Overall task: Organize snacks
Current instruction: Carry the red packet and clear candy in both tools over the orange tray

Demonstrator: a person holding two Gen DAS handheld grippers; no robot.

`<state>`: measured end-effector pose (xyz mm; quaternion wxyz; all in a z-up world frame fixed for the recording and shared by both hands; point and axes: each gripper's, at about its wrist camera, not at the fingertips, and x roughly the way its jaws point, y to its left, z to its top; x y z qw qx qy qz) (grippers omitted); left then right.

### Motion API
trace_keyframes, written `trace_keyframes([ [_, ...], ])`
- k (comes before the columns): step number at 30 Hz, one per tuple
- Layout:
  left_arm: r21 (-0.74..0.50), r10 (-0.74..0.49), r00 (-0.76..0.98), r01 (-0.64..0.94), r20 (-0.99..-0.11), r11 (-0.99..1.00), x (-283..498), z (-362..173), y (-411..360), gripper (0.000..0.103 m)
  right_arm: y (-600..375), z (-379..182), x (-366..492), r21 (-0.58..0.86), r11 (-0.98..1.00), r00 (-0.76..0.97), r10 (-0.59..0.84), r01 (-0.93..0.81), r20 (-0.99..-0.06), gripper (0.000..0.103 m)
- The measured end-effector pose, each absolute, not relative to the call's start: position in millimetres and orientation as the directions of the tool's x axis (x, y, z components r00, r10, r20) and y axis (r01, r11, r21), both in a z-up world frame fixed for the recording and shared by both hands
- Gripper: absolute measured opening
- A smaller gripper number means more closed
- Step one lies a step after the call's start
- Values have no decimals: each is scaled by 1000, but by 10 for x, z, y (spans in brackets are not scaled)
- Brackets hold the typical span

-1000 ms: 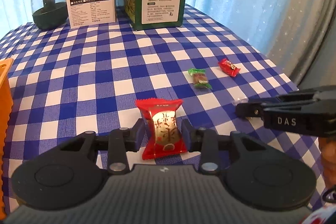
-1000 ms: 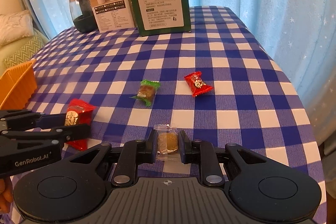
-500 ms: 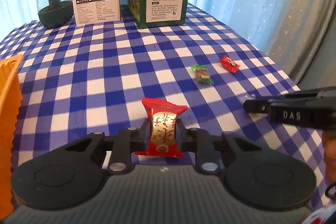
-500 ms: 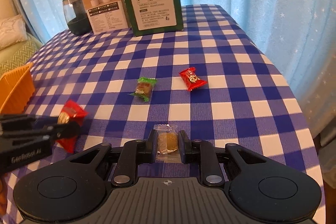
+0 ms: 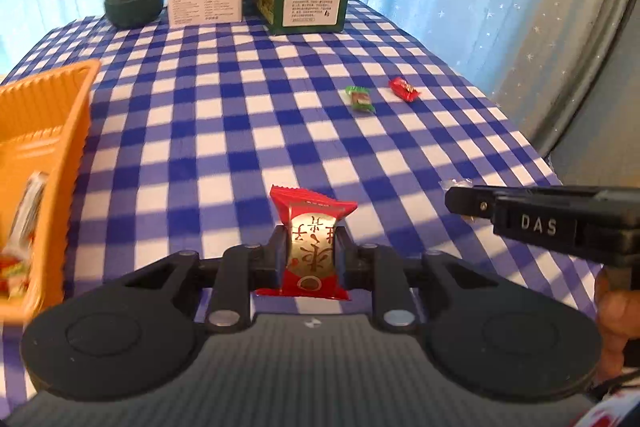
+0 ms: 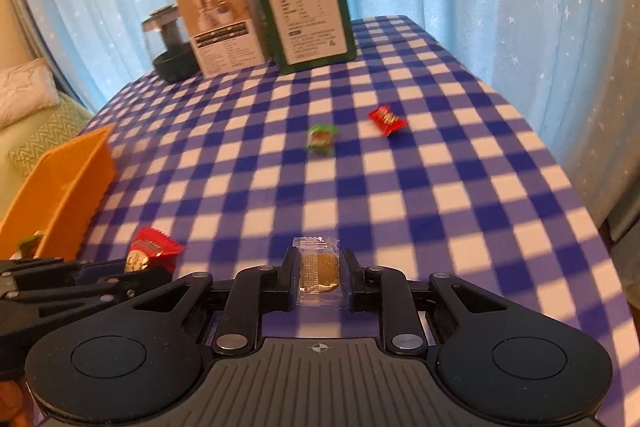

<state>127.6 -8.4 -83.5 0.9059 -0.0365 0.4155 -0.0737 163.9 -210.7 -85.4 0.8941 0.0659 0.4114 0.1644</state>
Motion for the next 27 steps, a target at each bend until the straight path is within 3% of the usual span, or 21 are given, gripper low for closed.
trace_keyframes([
  [12,-162,-157,650,54,-743,985,496,-594,121,21,-2003,-489,821,254,938,634,346,-235,-692,21],
  [27,-170,-116,710,-5,-694,986,-53,-213,467,21,-1672,-131,378,222,919,648,388,-325,-656,21],
])
